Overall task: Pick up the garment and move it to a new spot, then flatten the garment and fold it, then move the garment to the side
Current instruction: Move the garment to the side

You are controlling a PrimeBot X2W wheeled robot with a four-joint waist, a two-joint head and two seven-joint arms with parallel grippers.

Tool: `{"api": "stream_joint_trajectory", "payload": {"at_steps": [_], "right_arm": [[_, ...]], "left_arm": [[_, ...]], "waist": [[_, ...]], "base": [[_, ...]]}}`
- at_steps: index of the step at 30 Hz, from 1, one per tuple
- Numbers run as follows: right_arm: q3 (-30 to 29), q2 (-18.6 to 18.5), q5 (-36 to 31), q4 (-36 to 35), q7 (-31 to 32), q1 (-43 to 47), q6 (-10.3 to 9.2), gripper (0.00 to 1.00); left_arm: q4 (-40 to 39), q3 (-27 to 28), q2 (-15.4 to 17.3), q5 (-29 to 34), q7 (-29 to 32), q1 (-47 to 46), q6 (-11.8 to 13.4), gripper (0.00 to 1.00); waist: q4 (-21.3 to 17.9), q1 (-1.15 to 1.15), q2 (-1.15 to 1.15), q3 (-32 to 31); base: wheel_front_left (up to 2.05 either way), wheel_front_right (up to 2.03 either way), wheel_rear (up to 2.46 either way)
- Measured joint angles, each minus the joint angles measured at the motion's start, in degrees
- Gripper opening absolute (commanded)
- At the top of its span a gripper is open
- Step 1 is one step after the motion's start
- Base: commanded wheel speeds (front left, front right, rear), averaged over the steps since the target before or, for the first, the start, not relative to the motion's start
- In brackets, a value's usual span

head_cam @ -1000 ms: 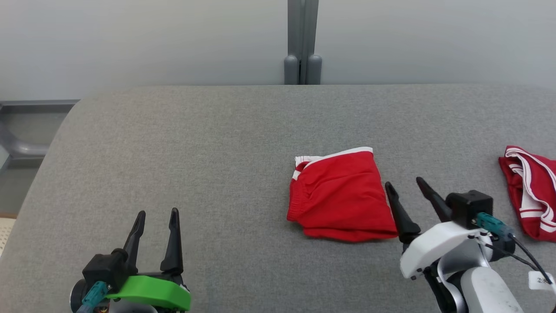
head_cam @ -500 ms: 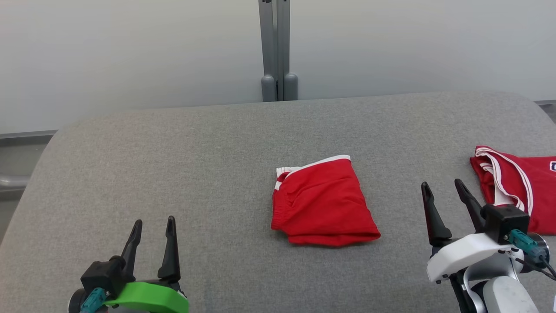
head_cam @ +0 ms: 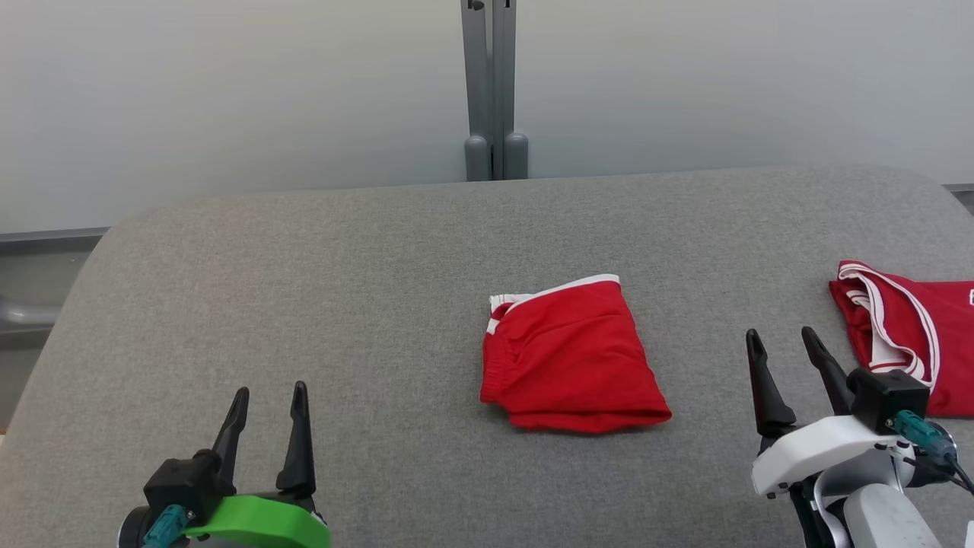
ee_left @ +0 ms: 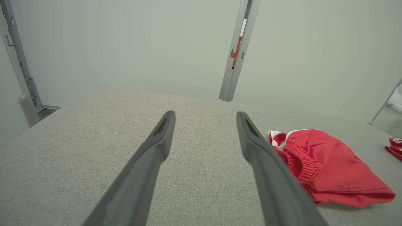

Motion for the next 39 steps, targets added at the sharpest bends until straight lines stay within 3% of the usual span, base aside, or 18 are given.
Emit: {"api": "stream_joint_trajectory", "payload": {"at_steps": [9, 18, 22, 39], "right_arm": [[-1.4, 0.8, -0.4, 2.5, 2.1, -1.1, 0.0, 1.0], [-2.9, 2.9, 2.0, 11.5, 25.8, -14.6, -0.01, 1.0], [-3.3, 3.3, 0.8, 17.3, 31.3, -19.2, -0.01, 1.0], [-8.1, 3.4, -1.8, 39.7, 31.8, -29.5, -0.01, 1.0]], "left_arm": [[-0.3, -0.3, 0.0, 0.0, 0.0, 0.3, -0.1, 1.0], [-1.0, -0.7, 0.0, -0.2, 0.0, 0.7, 0.1, 1.0], [-0.5, -2.3, 0.0, -0.2, 0.0, 0.4, 0.1, 1.0], [-2.5, -4.5, 0.0, -0.8, 0.0, -3.4, -0.2, 1.0]], "waist": [[0.4, 0.0, 0.0, 0.6], [1.5, 0.0, 0.0, 2.4], [3.3, 0.0, 0.0, 3.4], [11.7, 0.0, 0.0, 9.4]], "base": [[0.0, 0.0, 0.0], [0.0, 0.0, 0.0], [0.0, 0.0, 0.0], [0.0, 0.0, 0.0]]}}
